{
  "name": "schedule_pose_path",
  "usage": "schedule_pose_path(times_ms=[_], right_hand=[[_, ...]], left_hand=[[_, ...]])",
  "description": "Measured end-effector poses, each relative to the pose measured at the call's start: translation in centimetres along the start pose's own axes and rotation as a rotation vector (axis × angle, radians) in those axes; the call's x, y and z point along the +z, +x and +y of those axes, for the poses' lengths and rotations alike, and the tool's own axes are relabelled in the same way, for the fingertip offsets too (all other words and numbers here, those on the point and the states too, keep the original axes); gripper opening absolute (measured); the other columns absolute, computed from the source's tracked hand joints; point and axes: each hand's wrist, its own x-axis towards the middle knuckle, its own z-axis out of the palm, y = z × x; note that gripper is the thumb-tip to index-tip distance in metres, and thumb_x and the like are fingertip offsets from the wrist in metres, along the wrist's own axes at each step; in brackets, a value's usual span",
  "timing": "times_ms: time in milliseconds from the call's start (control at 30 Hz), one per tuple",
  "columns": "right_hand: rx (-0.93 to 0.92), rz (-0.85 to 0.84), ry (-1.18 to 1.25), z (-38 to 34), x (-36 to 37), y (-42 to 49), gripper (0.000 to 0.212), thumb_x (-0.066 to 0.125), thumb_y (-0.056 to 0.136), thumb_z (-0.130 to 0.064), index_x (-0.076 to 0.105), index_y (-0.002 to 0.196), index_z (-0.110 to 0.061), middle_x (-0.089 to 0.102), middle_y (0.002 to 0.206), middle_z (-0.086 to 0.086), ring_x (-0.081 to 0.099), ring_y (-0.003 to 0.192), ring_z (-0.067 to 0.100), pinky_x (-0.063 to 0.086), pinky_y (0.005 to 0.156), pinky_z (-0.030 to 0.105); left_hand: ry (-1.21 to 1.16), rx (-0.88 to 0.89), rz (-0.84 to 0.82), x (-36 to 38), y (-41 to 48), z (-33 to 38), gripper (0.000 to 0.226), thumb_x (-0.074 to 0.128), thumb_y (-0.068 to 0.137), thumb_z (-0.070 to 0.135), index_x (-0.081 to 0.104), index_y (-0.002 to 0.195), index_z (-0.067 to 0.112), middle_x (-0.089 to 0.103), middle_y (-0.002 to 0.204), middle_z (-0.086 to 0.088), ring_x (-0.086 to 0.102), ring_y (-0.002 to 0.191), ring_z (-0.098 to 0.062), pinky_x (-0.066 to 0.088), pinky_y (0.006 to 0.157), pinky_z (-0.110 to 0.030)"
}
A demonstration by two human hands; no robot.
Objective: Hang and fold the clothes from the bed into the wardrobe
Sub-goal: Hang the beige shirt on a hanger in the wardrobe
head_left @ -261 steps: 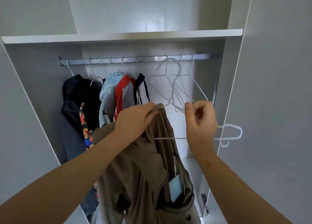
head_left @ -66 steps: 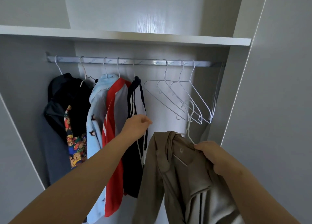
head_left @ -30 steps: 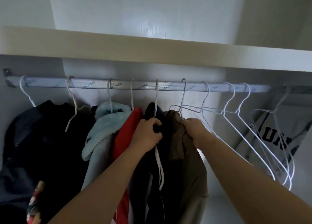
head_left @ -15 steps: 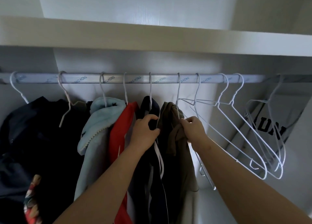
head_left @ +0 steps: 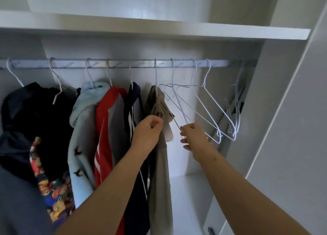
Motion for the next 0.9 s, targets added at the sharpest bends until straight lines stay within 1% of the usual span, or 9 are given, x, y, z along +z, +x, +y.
schedule_pose_path(times_ms=[100,233,467,533,667,700,733,833,900], right_hand=[[0.045,0.002,0.035,2.4,-2.5,-4.0,0.006,0.048,0.095,-0.017,0.049,0.094,-0.011,0.053,0.082,0.003,0.048,0.062,0.012,0.039,0.056,0.022],[0.181,-0.012,0.036,7.7,-5.7,-9.9,0.014,0.048,0.095,-0.017,0.050,0.081,-0.014,0.054,0.079,0.004,0.048,0.063,0.014,0.040,0.057,0.023],[0.401,0.025,0.071,15.5,-9.2,-19.7,0.017,0.049,0.095,-0.016,0.051,0.078,-0.013,0.051,0.073,0.007,0.044,0.056,0.015,0.034,0.050,0.022],[0.458,0.087,0.107,17.1,-9.8,-22.3,0.012,0.049,0.093,-0.014,0.052,0.082,-0.011,0.052,0.073,0.006,0.043,0.055,0.015,0.033,0.049,0.021],[0.486,0.080,0.145,19.4,-10.2,-25.7,0.011,0.049,0.093,-0.012,0.052,0.082,-0.011,0.053,0.071,0.004,0.043,0.054,0.015,0.031,0.048,0.021],[0.576,0.173,0.221,22.3,-9.5,-31.7,0.011,0.049,0.093,-0.012,0.052,0.083,-0.011,0.053,0.071,0.004,0.044,0.054,0.016,0.032,0.048,0.022],[0.611,0.260,0.255,23.6,-8.9,-35.3,0.011,0.049,0.093,-0.013,0.052,0.083,-0.011,0.054,0.071,0.003,0.045,0.054,0.016,0.033,0.049,0.023],[0.643,0.270,0.281,25.1,-8.5,-37.1,0.013,0.049,0.093,-0.014,0.052,0.081,-0.012,0.054,0.071,0.003,0.046,0.055,0.016,0.034,0.050,0.023],[0.695,0.332,0.327,26.7,-8.1,-41.1,0.012,0.050,0.093,-0.014,0.052,0.082,-0.012,0.054,0.070,0.003,0.046,0.055,0.015,0.034,0.050,0.023]], left_hand=[[-0.107,-0.108,-0.092,2.1,-4.7,-0.1,0.016,0.051,0.093,0.019,0.059,0.084,0.029,0.059,0.086,0.007,0.056,0.076,-0.009,0.044,0.067,-0.022],[-0.150,-0.276,-0.148,5.0,-11.7,-0.9,0.010,0.052,0.092,0.014,0.061,0.091,0.019,0.056,0.086,0.002,0.053,0.064,-0.008,0.042,0.060,-0.020],[-0.068,-0.482,-0.316,7.9,-22.9,-4.3,0.013,0.050,0.093,0.017,0.057,0.083,0.022,0.058,0.082,0.002,0.054,0.063,-0.010,0.042,0.059,-0.020],[-0.066,-0.545,-0.374,8.4,-25.1,-4.9,0.016,0.051,0.092,0.016,0.057,0.079,0.022,0.058,0.080,0.000,0.053,0.060,-0.011,0.040,0.053,-0.020],[-0.080,-0.583,-0.436,8.4,-28.4,-6.0,0.016,0.053,0.090,0.013,0.059,0.078,0.021,0.058,0.074,0.001,0.051,0.056,-0.012,0.038,0.052,-0.021],[0.013,-0.582,-0.612,7.5,-33.2,-7.2,0.015,0.052,0.090,0.013,0.059,0.079,0.021,0.059,0.075,0.001,0.052,0.057,-0.012,0.039,0.053,-0.021],[0.065,-0.563,-0.678,6.7,-35.9,-7.5,0.014,0.052,0.090,0.014,0.060,0.081,0.021,0.059,0.076,0.001,0.053,0.058,-0.012,0.040,0.054,-0.020],[0.044,-0.526,-0.686,5.9,-37.9,-8.7,0.010,0.052,0.090,0.018,0.061,0.087,0.020,0.061,0.082,0.001,0.057,0.063,-0.011,0.042,0.058,-0.021],[0.104,-0.520,-0.784,5.4,-41.1,-9.3,0.010,0.052,0.091,0.019,0.061,0.085,0.021,0.061,0.082,0.002,0.058,0.064,-0.011,0.043,0.063,-0.024]])
